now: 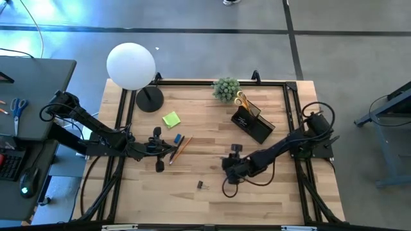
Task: Pick and place office supplies into organizer
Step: Put the blue binder clip into the desk organizer
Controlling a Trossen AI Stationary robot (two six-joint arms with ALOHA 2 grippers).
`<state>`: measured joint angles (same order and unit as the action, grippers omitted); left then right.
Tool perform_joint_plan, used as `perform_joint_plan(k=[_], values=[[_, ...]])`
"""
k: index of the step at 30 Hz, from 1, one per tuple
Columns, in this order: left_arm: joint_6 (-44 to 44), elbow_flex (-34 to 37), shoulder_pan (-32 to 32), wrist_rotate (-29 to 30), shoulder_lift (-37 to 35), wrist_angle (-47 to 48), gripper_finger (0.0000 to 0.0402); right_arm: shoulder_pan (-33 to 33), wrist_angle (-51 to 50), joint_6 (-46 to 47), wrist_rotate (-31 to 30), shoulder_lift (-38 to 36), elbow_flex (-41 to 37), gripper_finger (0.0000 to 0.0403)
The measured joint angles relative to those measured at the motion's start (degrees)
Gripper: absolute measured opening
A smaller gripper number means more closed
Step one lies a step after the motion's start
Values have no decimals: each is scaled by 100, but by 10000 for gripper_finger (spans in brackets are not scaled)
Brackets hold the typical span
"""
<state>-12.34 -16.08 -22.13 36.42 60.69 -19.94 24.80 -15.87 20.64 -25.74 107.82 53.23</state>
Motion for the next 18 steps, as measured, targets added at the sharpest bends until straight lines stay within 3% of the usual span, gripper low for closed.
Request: perform_joint_plan(k=[13, 18], values=[[0, 0, 0, 0, 0, 0, 1, -6, -39, 688, -198, -429, -90, 96], [-2, 0, 0, 0, 0, -2, 1, -102, 21, 1702, -320, -398, -82, 96]])
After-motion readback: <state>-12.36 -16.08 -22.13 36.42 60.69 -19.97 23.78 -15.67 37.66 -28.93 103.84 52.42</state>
